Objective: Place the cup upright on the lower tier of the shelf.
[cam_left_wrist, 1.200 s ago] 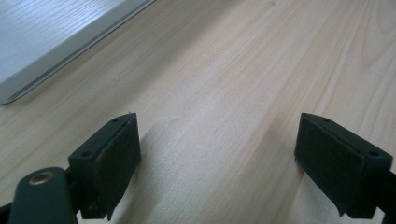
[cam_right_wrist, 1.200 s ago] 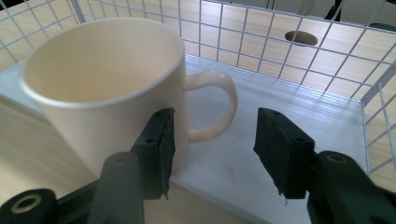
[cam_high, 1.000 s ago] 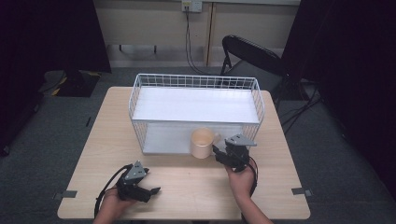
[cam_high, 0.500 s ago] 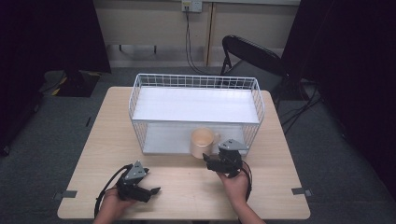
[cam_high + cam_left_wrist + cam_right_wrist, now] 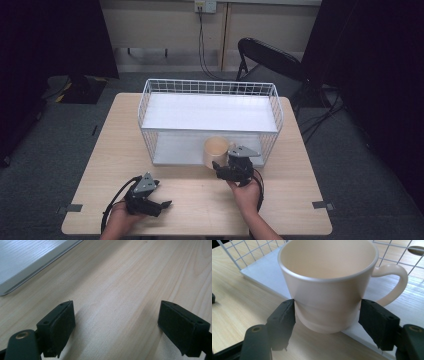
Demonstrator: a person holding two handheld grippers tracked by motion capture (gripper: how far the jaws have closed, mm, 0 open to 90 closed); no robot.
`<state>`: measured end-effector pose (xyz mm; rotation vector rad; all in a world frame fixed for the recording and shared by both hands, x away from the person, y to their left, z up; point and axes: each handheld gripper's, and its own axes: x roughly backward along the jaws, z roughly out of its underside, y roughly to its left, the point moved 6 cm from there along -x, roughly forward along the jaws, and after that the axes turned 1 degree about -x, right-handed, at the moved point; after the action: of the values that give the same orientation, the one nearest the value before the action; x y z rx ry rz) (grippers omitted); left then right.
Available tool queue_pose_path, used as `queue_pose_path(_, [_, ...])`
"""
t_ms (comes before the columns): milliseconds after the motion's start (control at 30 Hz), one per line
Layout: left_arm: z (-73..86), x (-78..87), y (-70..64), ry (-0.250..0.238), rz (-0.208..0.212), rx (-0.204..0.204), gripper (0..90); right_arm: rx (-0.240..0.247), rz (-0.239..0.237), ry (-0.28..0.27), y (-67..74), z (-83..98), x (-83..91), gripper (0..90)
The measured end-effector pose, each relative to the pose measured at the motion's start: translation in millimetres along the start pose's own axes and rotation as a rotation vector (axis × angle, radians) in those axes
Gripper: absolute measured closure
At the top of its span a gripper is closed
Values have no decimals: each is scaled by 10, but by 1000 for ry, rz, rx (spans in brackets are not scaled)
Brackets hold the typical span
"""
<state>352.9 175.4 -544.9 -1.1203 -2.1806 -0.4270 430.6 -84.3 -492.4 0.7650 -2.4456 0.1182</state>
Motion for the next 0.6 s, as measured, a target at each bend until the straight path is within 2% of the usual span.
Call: queue_pose_path(600, [0,1,1,1,-1,0,139,-13,32,-33,26,-44,-41,440])
